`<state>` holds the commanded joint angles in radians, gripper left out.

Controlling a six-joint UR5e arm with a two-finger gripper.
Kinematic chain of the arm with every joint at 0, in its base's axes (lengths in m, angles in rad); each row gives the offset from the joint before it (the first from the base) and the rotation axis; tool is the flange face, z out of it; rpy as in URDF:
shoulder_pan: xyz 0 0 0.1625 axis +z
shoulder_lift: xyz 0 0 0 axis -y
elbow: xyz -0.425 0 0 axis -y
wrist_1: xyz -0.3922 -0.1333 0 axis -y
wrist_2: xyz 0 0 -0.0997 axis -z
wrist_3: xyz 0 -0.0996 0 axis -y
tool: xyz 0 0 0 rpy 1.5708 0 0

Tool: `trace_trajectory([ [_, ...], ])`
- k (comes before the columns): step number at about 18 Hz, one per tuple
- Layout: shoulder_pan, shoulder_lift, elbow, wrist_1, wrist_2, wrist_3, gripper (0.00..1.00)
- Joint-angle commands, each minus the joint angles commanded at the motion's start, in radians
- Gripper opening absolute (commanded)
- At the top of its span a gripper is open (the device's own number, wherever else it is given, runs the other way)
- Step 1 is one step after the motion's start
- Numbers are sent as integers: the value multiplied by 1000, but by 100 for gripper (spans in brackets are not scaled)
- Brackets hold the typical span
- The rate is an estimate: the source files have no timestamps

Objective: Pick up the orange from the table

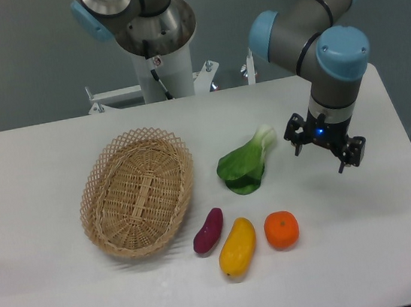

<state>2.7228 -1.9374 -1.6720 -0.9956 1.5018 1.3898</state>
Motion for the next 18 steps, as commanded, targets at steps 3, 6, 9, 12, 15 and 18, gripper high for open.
trace_trajectory([
  [3,0,2,-6,0,0,2,100],
  [6,0,2,-9,24,-2,0,100],
  [9,-2,2,-15,25,-2,-14,100],
  [12,-3,5,-28,28,-3,-127,100],
  [15,-24,5,-40,26,-6,-153,100],
  [18,-52,-11,-41,26,-8,-172,100],
])
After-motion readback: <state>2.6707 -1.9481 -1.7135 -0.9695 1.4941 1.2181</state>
